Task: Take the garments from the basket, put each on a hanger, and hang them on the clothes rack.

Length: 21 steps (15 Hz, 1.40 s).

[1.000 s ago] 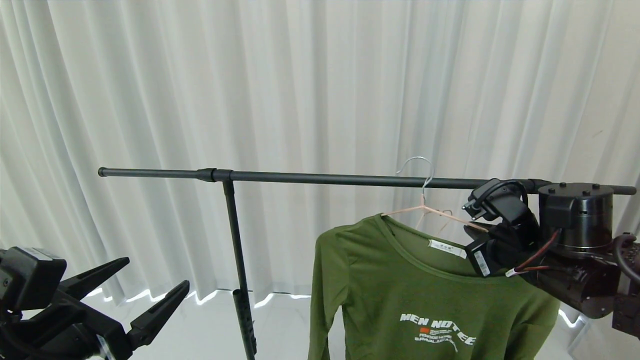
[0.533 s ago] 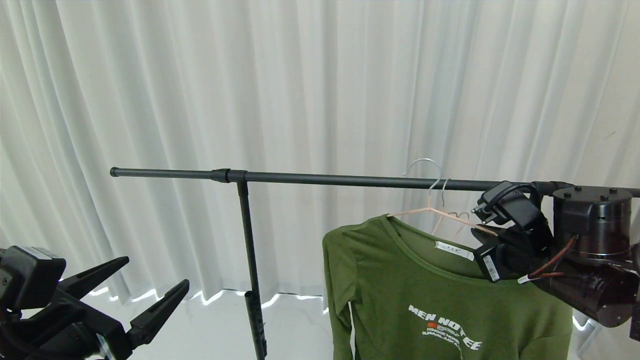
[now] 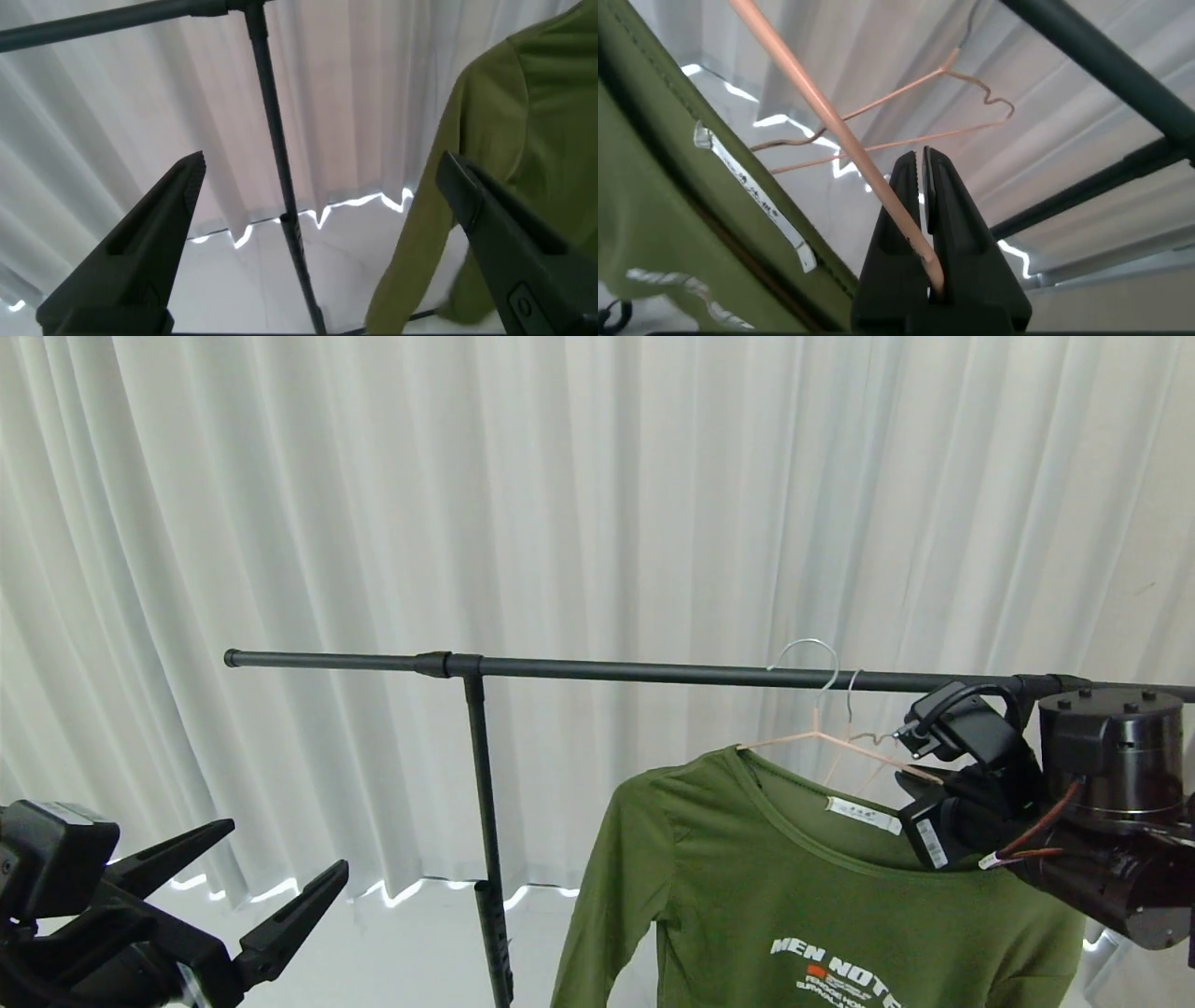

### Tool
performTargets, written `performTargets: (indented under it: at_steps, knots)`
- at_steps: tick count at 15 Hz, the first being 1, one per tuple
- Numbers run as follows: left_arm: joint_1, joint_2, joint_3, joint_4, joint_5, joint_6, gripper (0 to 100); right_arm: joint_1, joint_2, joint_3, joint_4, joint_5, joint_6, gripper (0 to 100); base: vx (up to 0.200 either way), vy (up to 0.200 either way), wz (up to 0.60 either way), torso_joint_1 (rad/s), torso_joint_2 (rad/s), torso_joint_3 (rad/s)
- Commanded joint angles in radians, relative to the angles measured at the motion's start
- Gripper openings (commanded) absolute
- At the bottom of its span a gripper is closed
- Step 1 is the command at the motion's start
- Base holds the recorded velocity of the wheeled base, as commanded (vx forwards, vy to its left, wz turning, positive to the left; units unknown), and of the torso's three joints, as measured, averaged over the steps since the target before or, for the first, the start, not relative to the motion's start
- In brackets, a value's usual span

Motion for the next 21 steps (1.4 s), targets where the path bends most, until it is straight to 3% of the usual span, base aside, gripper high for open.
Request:
performTargets:
  at_steps: [1, 3, 9, 14, 17, 19, 20, 21]
  knots:
    - [0.0, 0.003, -0.003, 0.0, 0.007, -0.001, 100, -0.008, 0.015, -0.001, 0.004, 0.0, 0.014, 0, 0.0, 0.0, 0.0, 0.0, 0.0, 0.0]
    - [0.0, 0.001, -0.001, 0.0, 0.014, -0.002, 100, -0.007, 0.021, -0.005, 0.018, 0.0, 0.05, 0, 0.0, 0.0, 0.0, 0.0, 0.0, 0.0]
    - [0.0, 0.001, 0.008, 0.0, 0.014, 0.001, 100, 0.004, 0.046, -0.049, 0.024, 0.0, 0.064, 0, 0.2, 0.0, 0.0, -0.002, 0.0, 0.006]
    - [0.01, 0.004, 0.009, 0.0, 0.014, 0.001, 100, 0.009, 0.084, -0.146, 0.141, -0.003, 0.119, 0, 0.0, 0.0, 0.0, 0.0, 0.0, 0.0]
    - [0.027, 0.032, 0.008, 0.001, 0.014, 0.001, 100, 0.004, 0.082, -0.255, 0.328, -0.017, 0.198, 0, 0.0, 0.0, 0.0, 0.0, 0.0, 0.0]
    - [0.029, 0.036, 0.006, 0.001, 0.014, 0.001, 100, 0.007, 0.084, -0.356, 0.546, -0.017, 0.27, 0, 0.0, 0.0, 0.0, 0.0, 0.0, 0.0]
    - [0.027, 0.036, 0.006, 0.001, 0.014, 0.001, 100, 0.007, 0.084, -0.36, 0.555, -0.018, 0.273, 0, 0.0, 0.0, 0.0, 0.0, 0.0, 0.0]
    - [0.029, 0.036, 0.005, 0.001, 0.014, 0.001, 100, 0.027, 0.108, -0.443, 0.696, -0.058, 0.325, 0, 0.0, 0.0, 0.0, 0.0, 0.0, 0.0]
